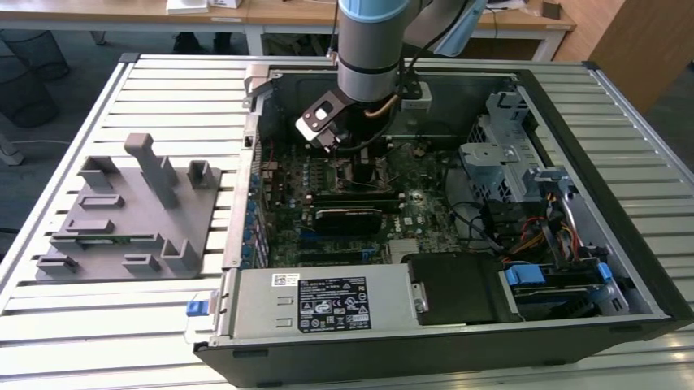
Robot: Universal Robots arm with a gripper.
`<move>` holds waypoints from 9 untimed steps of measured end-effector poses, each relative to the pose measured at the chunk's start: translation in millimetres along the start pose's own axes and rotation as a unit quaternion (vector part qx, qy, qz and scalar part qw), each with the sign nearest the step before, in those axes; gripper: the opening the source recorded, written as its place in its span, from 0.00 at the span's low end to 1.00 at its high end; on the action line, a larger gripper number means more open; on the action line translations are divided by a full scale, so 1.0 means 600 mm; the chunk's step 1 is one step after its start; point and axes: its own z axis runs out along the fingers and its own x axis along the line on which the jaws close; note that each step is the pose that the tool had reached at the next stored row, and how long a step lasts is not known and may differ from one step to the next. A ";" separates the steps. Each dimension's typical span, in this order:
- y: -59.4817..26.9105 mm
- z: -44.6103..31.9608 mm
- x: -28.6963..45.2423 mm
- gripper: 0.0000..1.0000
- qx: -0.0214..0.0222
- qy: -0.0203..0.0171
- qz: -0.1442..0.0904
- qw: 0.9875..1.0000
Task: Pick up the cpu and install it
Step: 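Place the cpu into insertion slot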
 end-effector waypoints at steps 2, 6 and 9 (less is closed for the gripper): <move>0.000 0.000 0.000 0.61 0.000 0.000 0.000 1.000; 0.000 -0.002 0.000 0.61 0.000 0.000 0.000 1.000; 0.000 -0.009 0.000 0.61 0.000 0.000 0.000 1.000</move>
